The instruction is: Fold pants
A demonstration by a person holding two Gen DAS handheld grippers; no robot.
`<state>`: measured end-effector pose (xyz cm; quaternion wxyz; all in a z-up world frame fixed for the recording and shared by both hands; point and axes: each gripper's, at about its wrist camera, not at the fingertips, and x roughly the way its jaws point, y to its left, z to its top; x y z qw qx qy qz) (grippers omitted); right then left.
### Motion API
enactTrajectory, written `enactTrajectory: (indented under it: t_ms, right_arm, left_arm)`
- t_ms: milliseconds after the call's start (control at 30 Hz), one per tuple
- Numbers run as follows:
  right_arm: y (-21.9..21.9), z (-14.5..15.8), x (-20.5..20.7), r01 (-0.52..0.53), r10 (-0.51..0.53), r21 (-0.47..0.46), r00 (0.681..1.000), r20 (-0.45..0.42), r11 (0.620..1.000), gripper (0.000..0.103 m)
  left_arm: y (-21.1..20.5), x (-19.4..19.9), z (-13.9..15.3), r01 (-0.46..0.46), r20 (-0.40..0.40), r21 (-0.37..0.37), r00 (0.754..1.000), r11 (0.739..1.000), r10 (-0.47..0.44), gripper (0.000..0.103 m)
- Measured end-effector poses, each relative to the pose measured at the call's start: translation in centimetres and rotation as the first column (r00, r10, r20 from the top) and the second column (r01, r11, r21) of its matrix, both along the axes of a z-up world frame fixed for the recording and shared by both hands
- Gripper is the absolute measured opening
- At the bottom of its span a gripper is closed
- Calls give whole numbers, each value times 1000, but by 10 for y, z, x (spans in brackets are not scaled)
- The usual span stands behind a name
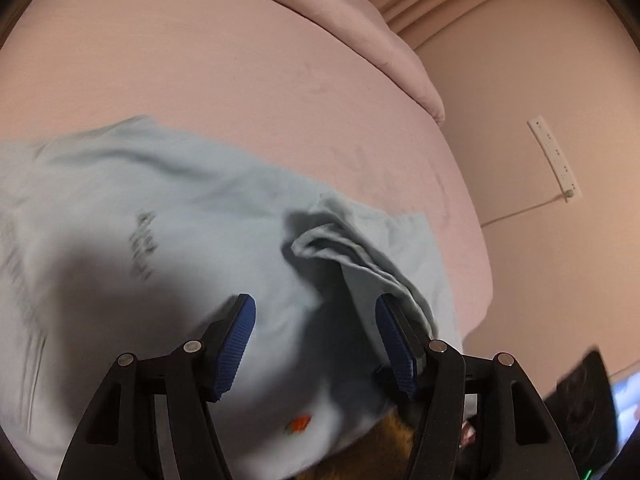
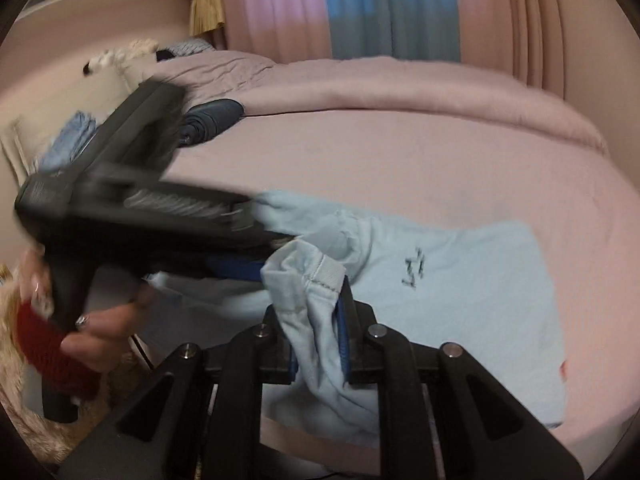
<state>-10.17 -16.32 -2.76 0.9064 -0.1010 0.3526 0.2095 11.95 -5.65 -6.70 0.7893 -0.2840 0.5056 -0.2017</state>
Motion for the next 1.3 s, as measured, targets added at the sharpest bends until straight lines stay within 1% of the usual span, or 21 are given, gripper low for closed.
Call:
enactTrajectory:
  t_ms: [100, 133, 167, 300, 367, 400, 433, 467, 500, 533, 600, 633, 700, 733, 767, 800, 867, 967, 1100, 1133, 1300]
  right_arm:
    - [-17, -14, 4, 10, -6, 41, 996, -87, 999, 16]
    - [-18, -20, 6, 15, -10, 42, 994, -107, 999, 16]
    - [-18, -22, 7, 14, -9, 39, 994, -112, 999, 16]
    - [-9, -17, 3, -17, 20, 46, 997, -79, 999, 16]
    - [-1, -10, -1, -72, 76, 66, 996, -55, 995, 16]
    - [1, -6, -3, -107, 111, 80, 993, -47, 991, 16]
    - [10, -1, -3, -126, 128, 68, 991, -26, 990, 16]
    - [16, -1, -2, -128, 129, 42, 992, -8, 991, 16]
    - [25, 0, 1, -123, 123, 4, 992, 9, 992, 16]
    - [30, 0, 2, -118, 118, -12, 993, 17, 993, 16]
    - [39, -4, 10, -116, 116, -12, 993, 11, 993, 16]
    - [42, -8, 13, -111, 111, -3, 994, -5, 994, 17]
    - [46, -22, 20, -84, 84, 0, 994, -66, 996, 18]
    - [48, -31, 24, -71, 69, -8, 992, -103, 997, 19]
    - [51, -40, 28, -55, 50, -29, 990, -135, 998, 19]
    - [54, -47, 28, -43, 34, -57, 989, -144, 997, 19]
    - [58, -49, 24, -33, 24, -77, 994, -110, 996, 20]
    - [59, -50, 22, -33, 25, -59, 991, -132, 998, 27]
    - [58, -44, 29, -65, 66, 9, 979, -191, 998, 50]
    - [57, -43, 27, -75, 76, 16, 977, -197, 997, 53]
    - [56, -34, 9, -88, 92, 27, 972, -216, 996, 54]
  left_arm:
    - [0, 16, -9, -17, -60, -26, 998, 1000, 15, 61]
    - [4, 19, -11, -26, -80, -58, 997, 998, 21, 61]
    - [9, 18, -12, -36, -80, -105, 996, 994, 28, 61]
    - [14, 6, -12, -21, -86, -144, 996, 989, 9, 61]
    - [10, 7, -8, 36, -88, -272, 994, 962, -62, 61]
    - [14, 9, -4, 50, -87, -300, 993, 953, -79, 61]
    - [12, 9, 0, 50, -82, -277, 994, 960, -76, 61]
    - [11, 11, 8, 38, -64, -204, 997, 978, -52, 46]
    - [12, 11, 16, 26, -42, -140, 999, 990, -32, 26]
    - [15, 11, 25, 8, -6, -69, 1000, 998, -9, 22]
    - [24, 11, 33, -22, 45, -21, 999, 1000, 23, 22]
    - [31, 10, 35, -54, 66, 35, 996, 998, 52, 22]
    - [42, 10, 30, -113, 68, 152, 992, 982, 104, 22]
    - [48, 8, 23, -144, 51, 230, 989, 963, 136, 22]
    - [51, 6, 18, -155, 32, 262, 988, 952, 152, 22]
    - [56, 2, 12, -166, 12, 272, 986, 948, 169, 22]
    - [62, -6, 9, -178, 4, 239, 983, 955, 183, 22]
    - [68, -19, 13, -203, 17, 210, 979, 957, 204, 22]
    - [63, -19, 30, -216, 67, 199, 976, 956, 207, 22]
    - [60, -23, 36, -212, 86, 198, 976, 957, 199, 22]
    - [45, -28, 54, -177, 152, 206, 977, 962, 147, 22]
